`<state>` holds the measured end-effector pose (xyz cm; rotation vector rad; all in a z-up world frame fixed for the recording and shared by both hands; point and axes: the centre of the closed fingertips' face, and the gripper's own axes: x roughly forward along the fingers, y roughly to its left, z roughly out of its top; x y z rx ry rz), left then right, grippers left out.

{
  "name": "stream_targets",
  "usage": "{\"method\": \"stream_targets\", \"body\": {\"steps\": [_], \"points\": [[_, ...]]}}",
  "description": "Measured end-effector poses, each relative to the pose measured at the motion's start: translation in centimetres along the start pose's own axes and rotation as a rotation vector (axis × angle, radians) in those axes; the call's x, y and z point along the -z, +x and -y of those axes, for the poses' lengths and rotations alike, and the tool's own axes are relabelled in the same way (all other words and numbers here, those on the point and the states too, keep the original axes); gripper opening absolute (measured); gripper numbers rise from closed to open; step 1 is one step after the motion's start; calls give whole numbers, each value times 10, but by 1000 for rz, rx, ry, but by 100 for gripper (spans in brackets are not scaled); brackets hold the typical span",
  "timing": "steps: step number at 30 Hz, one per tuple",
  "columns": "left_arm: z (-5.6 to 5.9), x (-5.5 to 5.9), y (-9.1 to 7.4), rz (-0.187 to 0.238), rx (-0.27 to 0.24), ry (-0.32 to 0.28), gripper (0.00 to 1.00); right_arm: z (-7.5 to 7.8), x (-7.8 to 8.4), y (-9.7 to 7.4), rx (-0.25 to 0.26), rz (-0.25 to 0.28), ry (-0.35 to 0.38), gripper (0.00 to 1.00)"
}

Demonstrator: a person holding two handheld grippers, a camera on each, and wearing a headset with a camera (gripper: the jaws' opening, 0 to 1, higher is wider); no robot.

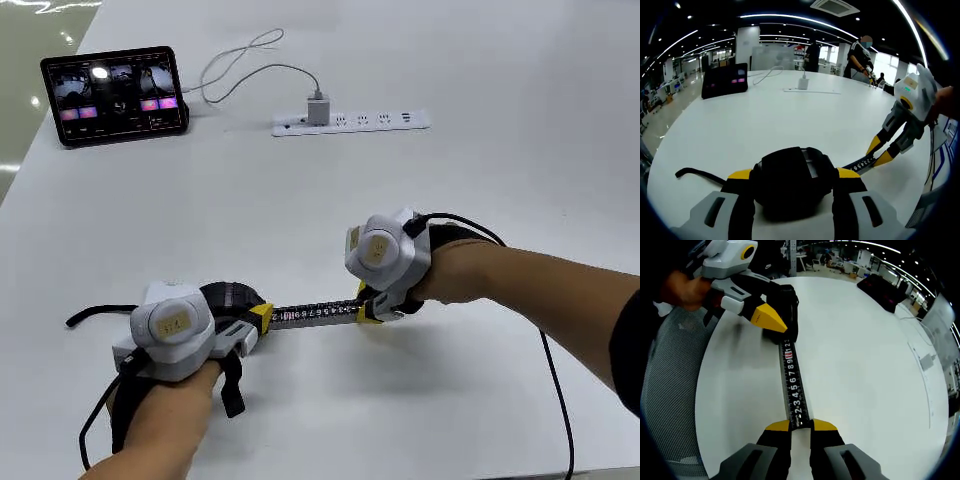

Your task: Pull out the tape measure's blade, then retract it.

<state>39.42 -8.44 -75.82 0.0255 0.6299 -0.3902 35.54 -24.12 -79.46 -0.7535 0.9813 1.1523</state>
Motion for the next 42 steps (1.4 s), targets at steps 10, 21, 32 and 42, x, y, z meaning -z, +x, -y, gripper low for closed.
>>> {"method": "stream_targets", "body": {"steps": [10,21,32,42], "points": [[0,0,0,4,1,-2,58,0,-3,1,0,-2,-5,10],[1,0,0,10,3,-3,59,-1,-6,3,2,1,1,10],[0,1,0,-4,4,-5,59,-1,-9,5,1,1,-5,10],[0,0,0,1,4,-6,58,-2,-12,7,1,2,-9,10]]}}
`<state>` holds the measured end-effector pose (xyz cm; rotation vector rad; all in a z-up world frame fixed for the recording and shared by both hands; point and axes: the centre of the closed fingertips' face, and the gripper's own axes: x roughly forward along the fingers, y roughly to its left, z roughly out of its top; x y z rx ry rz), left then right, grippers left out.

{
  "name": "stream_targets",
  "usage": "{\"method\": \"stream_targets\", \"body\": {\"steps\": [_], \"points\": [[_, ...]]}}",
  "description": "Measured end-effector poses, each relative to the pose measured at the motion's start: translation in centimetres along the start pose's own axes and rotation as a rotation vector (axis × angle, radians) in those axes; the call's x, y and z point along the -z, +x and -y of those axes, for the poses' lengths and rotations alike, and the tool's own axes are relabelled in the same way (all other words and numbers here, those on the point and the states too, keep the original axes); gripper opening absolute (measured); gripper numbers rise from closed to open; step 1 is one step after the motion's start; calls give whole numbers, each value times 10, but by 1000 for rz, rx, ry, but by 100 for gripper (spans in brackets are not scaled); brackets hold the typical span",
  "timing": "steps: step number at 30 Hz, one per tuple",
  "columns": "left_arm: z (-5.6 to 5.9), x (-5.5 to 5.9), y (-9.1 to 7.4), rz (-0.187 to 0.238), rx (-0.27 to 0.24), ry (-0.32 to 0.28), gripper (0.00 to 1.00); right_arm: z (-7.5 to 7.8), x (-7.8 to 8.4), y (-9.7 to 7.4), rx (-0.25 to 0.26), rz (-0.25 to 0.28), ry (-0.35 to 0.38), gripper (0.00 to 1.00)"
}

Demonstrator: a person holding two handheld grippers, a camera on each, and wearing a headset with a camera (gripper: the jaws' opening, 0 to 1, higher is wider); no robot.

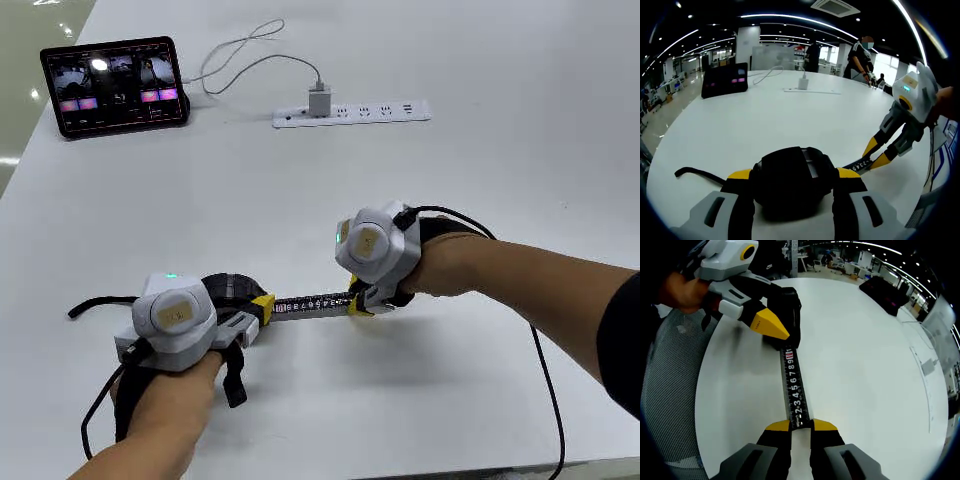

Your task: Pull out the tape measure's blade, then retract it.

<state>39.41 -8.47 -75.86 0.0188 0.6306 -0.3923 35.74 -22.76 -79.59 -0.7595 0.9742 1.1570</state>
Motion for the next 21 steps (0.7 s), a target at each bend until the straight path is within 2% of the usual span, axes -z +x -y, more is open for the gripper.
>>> {"method": "stream_targets", "body": {"steps": [7,18,21], "points": [[0,0,0,-1,-1,0,59,0,-2,1,-6,-5,-6,10],[0,0,0,9,-3,3,59,0,-5,2,-4,14,8,9],[0,0,0,-4,-3,1,59,0,-6,2,-3,17,8,9]]}}
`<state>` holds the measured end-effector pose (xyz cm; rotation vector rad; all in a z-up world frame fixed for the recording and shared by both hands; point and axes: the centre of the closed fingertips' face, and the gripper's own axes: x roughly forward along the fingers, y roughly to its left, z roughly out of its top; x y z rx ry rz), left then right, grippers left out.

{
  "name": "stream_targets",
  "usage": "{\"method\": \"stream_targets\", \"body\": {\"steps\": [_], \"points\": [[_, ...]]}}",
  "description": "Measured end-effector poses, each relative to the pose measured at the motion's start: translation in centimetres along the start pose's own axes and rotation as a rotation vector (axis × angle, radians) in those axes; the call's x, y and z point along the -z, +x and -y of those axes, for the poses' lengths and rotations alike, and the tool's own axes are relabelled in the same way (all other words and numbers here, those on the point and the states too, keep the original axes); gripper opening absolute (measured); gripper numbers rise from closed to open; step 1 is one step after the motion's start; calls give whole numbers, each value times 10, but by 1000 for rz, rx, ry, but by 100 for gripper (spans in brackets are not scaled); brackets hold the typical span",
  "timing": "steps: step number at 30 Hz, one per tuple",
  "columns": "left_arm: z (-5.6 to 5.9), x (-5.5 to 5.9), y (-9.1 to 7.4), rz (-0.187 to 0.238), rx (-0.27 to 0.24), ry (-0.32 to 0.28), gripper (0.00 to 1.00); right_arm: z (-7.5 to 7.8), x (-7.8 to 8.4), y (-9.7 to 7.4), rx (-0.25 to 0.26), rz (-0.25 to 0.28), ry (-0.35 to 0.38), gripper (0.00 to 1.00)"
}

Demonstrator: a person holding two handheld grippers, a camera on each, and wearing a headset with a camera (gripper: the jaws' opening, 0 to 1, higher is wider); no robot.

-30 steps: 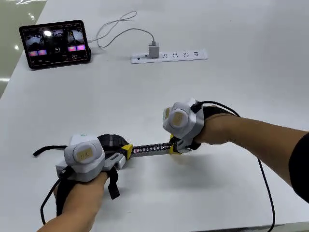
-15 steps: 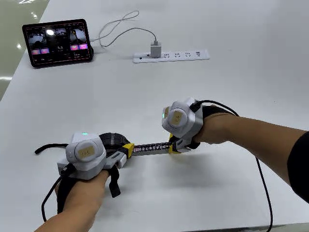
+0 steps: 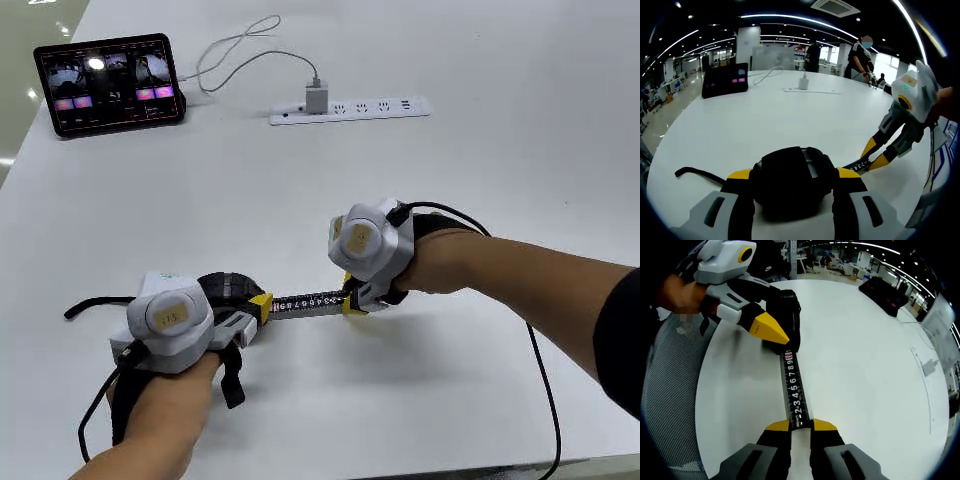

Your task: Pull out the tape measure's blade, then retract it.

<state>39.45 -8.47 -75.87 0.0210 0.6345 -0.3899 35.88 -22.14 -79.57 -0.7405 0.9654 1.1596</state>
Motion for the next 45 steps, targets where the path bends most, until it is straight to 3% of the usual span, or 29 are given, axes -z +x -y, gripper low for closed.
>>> {"method": "stream_targets", "body": {"steps": [27,29,33,34,38,45], "points": [[0,0,0,0,1,-3,59,-2,-7,3,-7,-4,-11,9],[0,0,0,-2,2,-3,59,-2,-8,4,-11,-1,-42,10],[0,0,0,-3,3,-4,59,-2,-10,4,-18,-12,-28,10],[0,0,0,-2,3,-4,59,-2,-10,4,-15,-22,6,10],[0,0,0,-1,4,-5,59,-3,-10,5,-26,-34,-38,10],[0,0,1,1,4,-6,59,-3,-11,5,-21,-23,-27,9]]}}
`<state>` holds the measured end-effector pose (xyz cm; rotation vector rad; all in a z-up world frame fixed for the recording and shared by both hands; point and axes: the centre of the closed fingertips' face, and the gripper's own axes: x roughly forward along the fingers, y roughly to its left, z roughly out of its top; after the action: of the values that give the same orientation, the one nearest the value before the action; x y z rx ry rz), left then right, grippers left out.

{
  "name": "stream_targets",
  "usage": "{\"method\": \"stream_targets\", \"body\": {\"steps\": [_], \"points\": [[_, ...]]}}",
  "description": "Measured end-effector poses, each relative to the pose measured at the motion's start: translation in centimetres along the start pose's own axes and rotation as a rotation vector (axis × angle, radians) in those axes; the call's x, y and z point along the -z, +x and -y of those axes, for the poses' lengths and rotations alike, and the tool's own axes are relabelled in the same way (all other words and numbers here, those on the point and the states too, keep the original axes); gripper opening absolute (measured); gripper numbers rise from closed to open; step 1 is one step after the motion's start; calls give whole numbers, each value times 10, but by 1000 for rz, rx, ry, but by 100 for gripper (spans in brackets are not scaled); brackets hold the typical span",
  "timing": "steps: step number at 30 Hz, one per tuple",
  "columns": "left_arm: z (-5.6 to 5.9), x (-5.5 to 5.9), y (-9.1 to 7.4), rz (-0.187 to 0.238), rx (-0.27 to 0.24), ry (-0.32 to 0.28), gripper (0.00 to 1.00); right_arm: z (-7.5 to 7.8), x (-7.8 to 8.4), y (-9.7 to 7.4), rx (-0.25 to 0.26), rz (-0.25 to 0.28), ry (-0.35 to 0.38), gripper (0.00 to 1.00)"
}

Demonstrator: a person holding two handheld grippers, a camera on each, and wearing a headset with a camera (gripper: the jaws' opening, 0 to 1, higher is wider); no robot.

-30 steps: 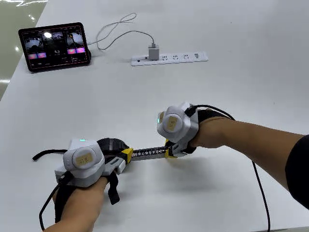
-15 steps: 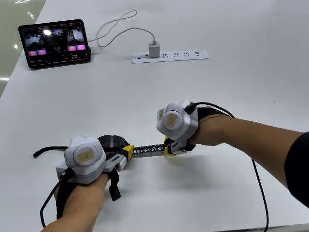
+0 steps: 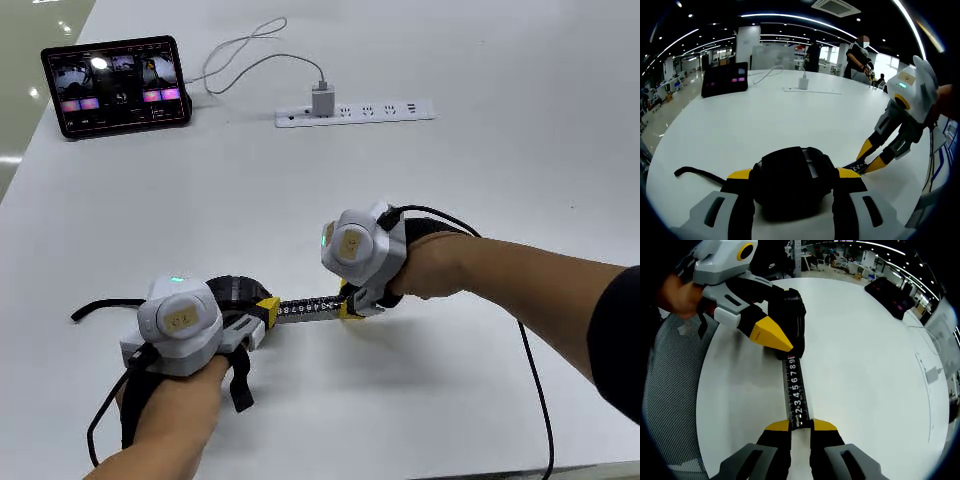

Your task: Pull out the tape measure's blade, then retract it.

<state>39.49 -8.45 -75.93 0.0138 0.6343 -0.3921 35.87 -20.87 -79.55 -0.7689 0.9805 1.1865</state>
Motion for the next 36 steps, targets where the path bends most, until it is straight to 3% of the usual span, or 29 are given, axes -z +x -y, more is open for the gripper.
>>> {"method": "stream_targets", "body": {"steps": [16,23,36], "points": [[1,0,0,-5,3,-3,59,0,-4,1,5,25,-4,9],[0,0,0,-5,6,-3,59,-1,-8,2,10,68,11,9],[0,1,0,-1,11,-10,58,-1,-11,3,8,65,13,9]]}}
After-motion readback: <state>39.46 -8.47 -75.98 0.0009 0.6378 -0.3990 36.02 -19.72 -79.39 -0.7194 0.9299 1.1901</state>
